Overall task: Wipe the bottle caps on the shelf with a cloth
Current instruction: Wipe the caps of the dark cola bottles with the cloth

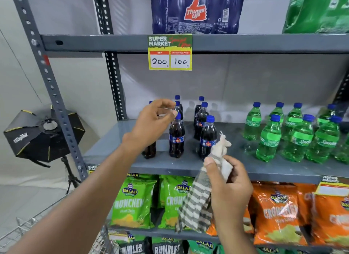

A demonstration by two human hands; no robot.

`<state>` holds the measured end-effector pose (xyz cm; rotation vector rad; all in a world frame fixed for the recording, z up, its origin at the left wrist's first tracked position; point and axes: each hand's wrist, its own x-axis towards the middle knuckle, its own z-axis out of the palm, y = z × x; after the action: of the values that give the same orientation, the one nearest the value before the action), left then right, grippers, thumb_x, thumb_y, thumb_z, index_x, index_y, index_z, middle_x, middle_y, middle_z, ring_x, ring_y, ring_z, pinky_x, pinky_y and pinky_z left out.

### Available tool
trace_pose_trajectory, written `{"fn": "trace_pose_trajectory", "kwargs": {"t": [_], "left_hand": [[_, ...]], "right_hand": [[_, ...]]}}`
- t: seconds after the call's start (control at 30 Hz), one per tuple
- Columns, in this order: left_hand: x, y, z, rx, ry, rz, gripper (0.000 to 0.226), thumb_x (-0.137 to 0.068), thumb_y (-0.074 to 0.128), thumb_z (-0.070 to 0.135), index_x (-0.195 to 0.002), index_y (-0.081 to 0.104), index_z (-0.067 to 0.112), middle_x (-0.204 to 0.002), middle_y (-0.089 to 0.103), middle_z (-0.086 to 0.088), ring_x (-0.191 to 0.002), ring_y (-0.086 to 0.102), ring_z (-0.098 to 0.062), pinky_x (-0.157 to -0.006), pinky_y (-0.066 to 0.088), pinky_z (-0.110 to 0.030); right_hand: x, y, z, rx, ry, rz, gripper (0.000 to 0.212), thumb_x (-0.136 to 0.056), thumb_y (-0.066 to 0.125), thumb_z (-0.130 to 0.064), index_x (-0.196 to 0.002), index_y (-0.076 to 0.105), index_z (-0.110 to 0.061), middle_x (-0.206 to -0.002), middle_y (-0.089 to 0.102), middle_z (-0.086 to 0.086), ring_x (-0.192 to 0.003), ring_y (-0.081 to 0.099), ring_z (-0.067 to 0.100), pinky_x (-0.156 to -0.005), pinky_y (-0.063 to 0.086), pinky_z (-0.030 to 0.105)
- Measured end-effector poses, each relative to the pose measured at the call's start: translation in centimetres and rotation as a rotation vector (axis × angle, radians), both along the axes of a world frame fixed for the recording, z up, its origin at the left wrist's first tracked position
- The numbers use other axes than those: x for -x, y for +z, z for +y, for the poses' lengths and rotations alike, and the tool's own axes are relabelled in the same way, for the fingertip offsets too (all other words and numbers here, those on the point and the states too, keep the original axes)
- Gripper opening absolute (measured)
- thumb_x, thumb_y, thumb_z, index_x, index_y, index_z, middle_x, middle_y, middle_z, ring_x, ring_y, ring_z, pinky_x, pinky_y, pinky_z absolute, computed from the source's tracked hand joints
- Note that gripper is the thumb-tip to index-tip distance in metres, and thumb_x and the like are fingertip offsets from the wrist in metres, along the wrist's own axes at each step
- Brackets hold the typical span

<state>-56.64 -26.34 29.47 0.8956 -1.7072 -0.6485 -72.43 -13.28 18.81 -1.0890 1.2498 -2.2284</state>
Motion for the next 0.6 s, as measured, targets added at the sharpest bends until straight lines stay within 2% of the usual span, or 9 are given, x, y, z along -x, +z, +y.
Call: {"fn": "trace_pose_trajectory", "kwargs": {"t": [0.07, 0.13, 0.17, 0.23, 0.3, 0.37, 0.43, 0.53, 0.6], "left_hand": [[0.1, 0.0, 0.5, 0.007, -0.015, -0.012, 0.018, -0.093, 0.068, 0.020, -0.095, 0.064, 0.037, -0.104, 0.069, 0.013, -0.083, 0.067, 0.006, -0.070, 0.050, -0.011], [0.5, -0.7, 1.8, -0.066, -0.150, -0.049, 0.010, -0.091, 0.070, 0.028, -0.095, 0.068, 0.037, -0.097, 0.068, 0.011, -0.080, 0.064, -0.003, -0.071, 0.050, -0.026], [0.9, -1.3, 3.0, -0.123, -0.303, -0.081, 0.011, -0.088, 0.070, 0.035, -0.099, 0.069, 0.036, -0.094, 0.069, 0.012, -0.080, 0.064, -0.006, -0.071, 0.052, -0.029], [1.7, -2.7, 5.6, -0.251, -0.605, -0.146, 0.030, -0.087, 0.068, 0.044, -0.115, 0.067, 0.031, -0.103, 0.071, 0.010, -0.093, 0.067, -0.008, -0.081, 0.057, -0.032], [1.9, -3.3, 7.0, -0.310, -0.725, -0.111, 0.038, -0.094, 0.064, 0.036, -0.127, 0.061, 0.019, -0.118, 0.071, -0.005, -0.109, 0.066, -0.018, -0.096, 0.056, -0.042], [1.1, -2.7, 6.9, -0.339, -0.749, -0.028, 0.032, -0.100, 0.058, 0.023, -0.130, 0.059, 0.011, -0.118, 0.070, -0.013, -0.107, 0.065, -0.019, -0.094, 0.055, -0.037], [0.0, -2.0, 6.1, -0.358, -0.784, 0.012, 0.030, -0.102, 0.054, 0.014, -0.131, 0.059, 0.008, -0.119, 0.069, -0.015, -0.107, 0.065, -0.020, -0.093, 0.054, -0.032], [-0.9, -1.8, 5.1, -0.385, -0.859, 0.020, 0.035, -0.102, 0.052, 0.007, -0.137, 0.054, 0.007, -0.132, 0.064, -0.022, -0.117, 0.063, -0.024, -0.102, 0.051, -0.032], [-1.3, -2.0, 4.2, -0.399, -0.883, 0.014, 0.035, -0.102, 0.053, 0.010, -0.137, 0.055, 0.011, -0.133, 0.066, -0.015, -0.121, 0.063, -0.021, -0.102, 0.051, -0.031]], "right_hand": [[0.2, 0.4, -0.2, 0.000, 0.059, -0.109, 0.015, -0.075, 0.082, -0.031, -0.081, 0.069, -0.028, -0.063, 0.065, -0.007, -0.051, 0.052, 0.005, -0.045, 0.044, 0.019], [0.3, 1.1, -0.5, 0.071, 0.053, -0.114, 0.019, -0.073, 0.083, -0.029, -0.076, 0.065, -0.023, -0.059, 0.060, -0.010, -0.049, 0.047, 0.002, -0.045, 0.040, 0.016], [0.2, 1.4, -0.6, 0.113, 0.035, -0.085, 0.023, -0.074, 0.086, -0.025, -0.074, 0.063, -0.022, -0.060, 0.059, -0.012, -0.050, 0.046, 0.001, -0.046, 0.039, 0.016], [-0.3, 1.8, -0.8, 0.177, -0.013, 0.042, 0.025, -0.078, 0.084, -0.025, -0.076, 0.059, -0.023, -0.068, 0.060, -0.011, -0.056, 0.049, 0.002, -0.050, 0.042, 0.016], [-1.1, 2.1, -0.8, 0.205, -0.015, 0.223, 0.020, -0.081, 0.077, -0.032, -0.085, 0.060, -0.022, -0.077, 0.064, -0.006, -0.065, 0.058, 0.007, -0.056, 0.048, 0.020], [-1.8, 2.2, -0.9, 0.183, -0.019, 0.466, 0.025, -0.083, 0.074, -0.030, -0.104, 0.062, -0.022, -0.100, 0.068, -0.004, -0.092, 0.067, 0.012, -0.077, 0.054, 0.025], [-2.3, 2.1, -1.3, 0.164, -0.086, 0.704, 0.041, -0.084, 0.073, -0.028, -0.121, 0.060, -0.018, -0.123, 0.062, -0.002, -0.121, 0.058, 0.020, -0.099, 0.045, 0.026], [-2.7, 1.7, -2.0, 0.166, -0.294, 0.840, 0.038, -0.088, 0.071, -0.024, -0.119, 0.066, -0.003, -0.121, 0.061, 0.005, -0.120, 0.058, 0.025, -0.103, 0.044, 0.030], [-3.1, 1.2, -2.7, 0.186, -0.441, 0.827, 0.029, -0.086, 0.071, -0.013, -0.112, 0.070, 0.002, -0.113, 0.061, 0.009, -0.112, 0.061, 0.020, -0.101, 0.045, 0.024]]}}
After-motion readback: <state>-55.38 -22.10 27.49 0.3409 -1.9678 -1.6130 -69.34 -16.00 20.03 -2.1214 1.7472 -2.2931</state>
